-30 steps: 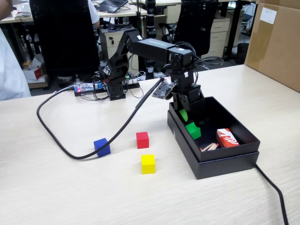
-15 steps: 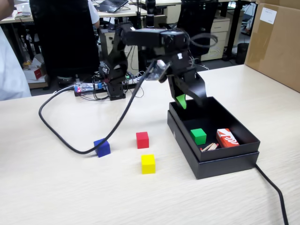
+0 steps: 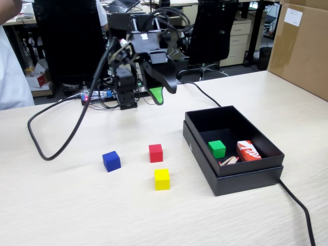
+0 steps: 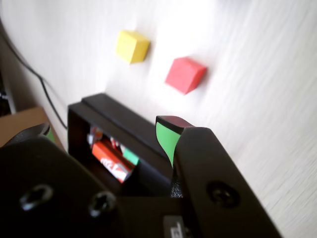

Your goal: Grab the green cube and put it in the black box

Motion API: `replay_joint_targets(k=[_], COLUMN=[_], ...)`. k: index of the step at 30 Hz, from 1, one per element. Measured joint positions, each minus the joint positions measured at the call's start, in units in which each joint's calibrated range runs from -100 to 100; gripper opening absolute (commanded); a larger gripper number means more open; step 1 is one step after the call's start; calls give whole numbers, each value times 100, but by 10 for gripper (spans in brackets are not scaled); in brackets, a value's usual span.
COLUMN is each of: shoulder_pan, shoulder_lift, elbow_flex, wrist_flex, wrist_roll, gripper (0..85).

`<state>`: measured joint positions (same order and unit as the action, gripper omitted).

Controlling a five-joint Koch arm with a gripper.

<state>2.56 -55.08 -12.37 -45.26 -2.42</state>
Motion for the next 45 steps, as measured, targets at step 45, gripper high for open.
replay_joint_targets(k=[45], shoulder_pan=[-376], shoulder_lift=[-4324], elbow_flex=[-7832], wrist_flex=[5172], wrist_roll=[20], gripper=[493])
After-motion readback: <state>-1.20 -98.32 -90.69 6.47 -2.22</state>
